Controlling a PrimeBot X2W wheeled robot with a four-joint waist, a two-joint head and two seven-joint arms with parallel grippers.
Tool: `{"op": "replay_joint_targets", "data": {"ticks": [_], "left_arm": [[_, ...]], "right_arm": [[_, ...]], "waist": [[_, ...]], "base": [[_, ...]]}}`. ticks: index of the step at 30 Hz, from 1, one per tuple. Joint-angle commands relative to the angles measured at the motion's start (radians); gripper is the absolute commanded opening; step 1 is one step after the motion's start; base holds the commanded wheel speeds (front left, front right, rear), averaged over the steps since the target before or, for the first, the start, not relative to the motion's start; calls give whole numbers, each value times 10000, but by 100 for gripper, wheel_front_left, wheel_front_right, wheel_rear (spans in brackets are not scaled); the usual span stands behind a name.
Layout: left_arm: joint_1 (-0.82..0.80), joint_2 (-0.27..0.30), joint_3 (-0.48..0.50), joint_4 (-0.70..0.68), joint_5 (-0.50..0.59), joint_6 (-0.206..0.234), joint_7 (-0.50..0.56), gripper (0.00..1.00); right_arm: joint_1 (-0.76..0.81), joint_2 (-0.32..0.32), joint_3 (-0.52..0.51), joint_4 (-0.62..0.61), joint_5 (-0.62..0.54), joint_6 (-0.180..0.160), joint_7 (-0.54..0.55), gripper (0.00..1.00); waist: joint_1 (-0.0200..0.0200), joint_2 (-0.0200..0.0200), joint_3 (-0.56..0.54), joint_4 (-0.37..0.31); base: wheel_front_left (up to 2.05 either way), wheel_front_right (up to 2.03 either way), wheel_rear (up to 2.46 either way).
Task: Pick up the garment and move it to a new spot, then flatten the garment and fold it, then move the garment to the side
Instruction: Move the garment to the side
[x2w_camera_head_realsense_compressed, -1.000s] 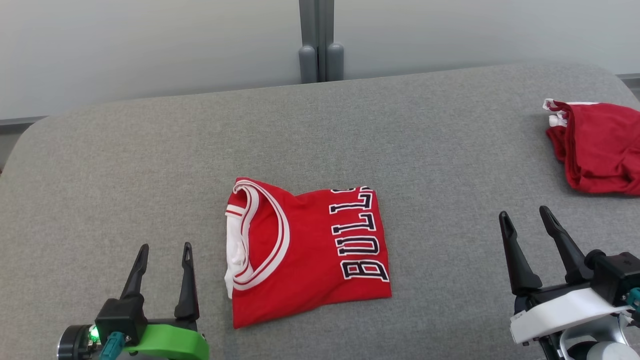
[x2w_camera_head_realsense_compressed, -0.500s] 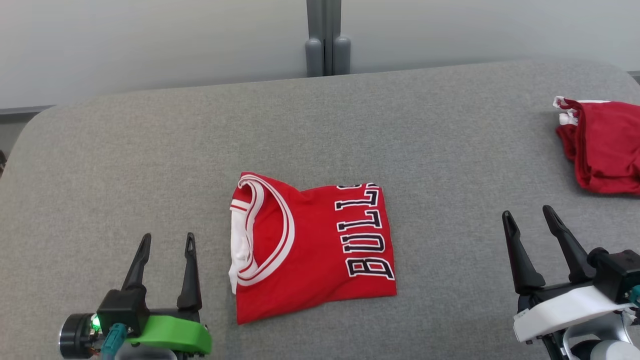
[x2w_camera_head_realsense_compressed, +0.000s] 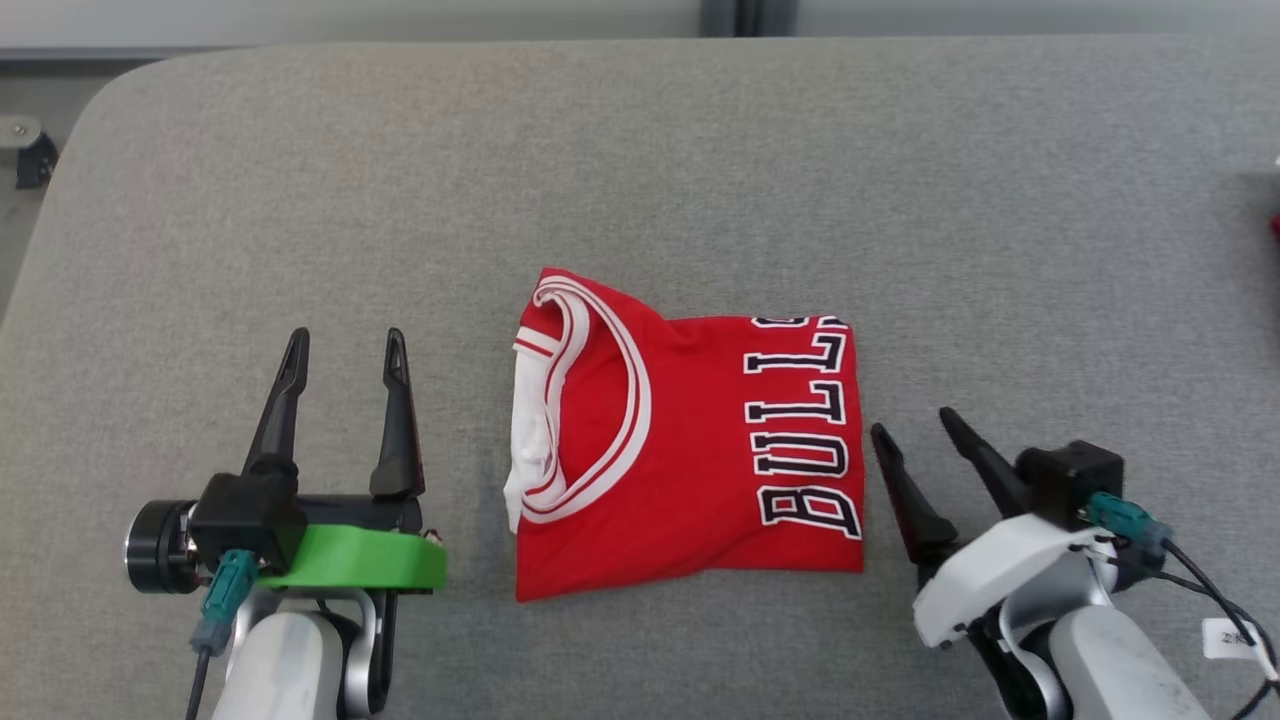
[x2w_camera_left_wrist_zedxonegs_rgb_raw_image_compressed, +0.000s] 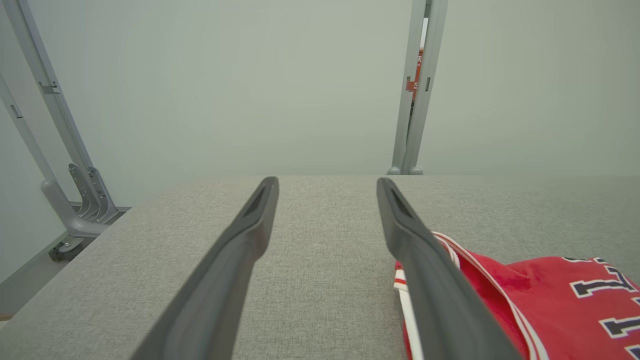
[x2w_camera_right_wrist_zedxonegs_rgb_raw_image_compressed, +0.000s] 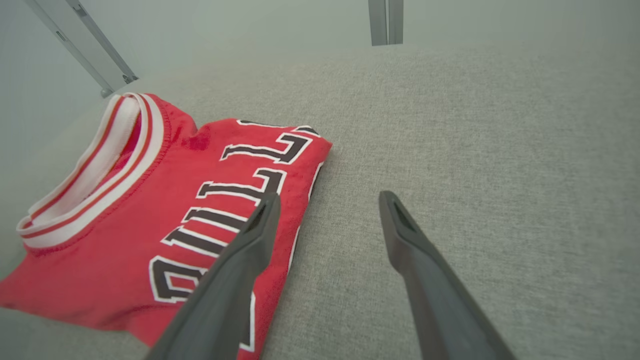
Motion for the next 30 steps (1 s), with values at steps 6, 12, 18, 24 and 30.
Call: {"op": "replay_joint_targets", "data": {"ticks": [6,12,18,24,30], "left_arm": [[-384,-223,180,-24,213,-187,-25,100],[-266,-342,406,29,337,-241,-24,100],[135,-331,715,46,511,-302,-26,100],[405,-162,966,-74,667,-408,-25,100],[500,-22,985,-140,739,-526,-25,100]], "right_arm": [[-1131,268,662,1869,308,-6,-74,100],[-1383,324,839,2698,510,-9,104,0],[-1155,-106,873,2276,612,-15,-387,0],[-849,-560,790,1718,785,-12,-575,0],[-737,-1101,537,1578,968,-12,-626,0]], "waist": [[0,0,798,817],[0,0,723,738],[0,0,354,53],[0,0,156,-1297],[0,0,122,-2766]], "base": [[0,0,0],[0,0,0],[0,0,0],[0,0,0],[0,0,0]]}}
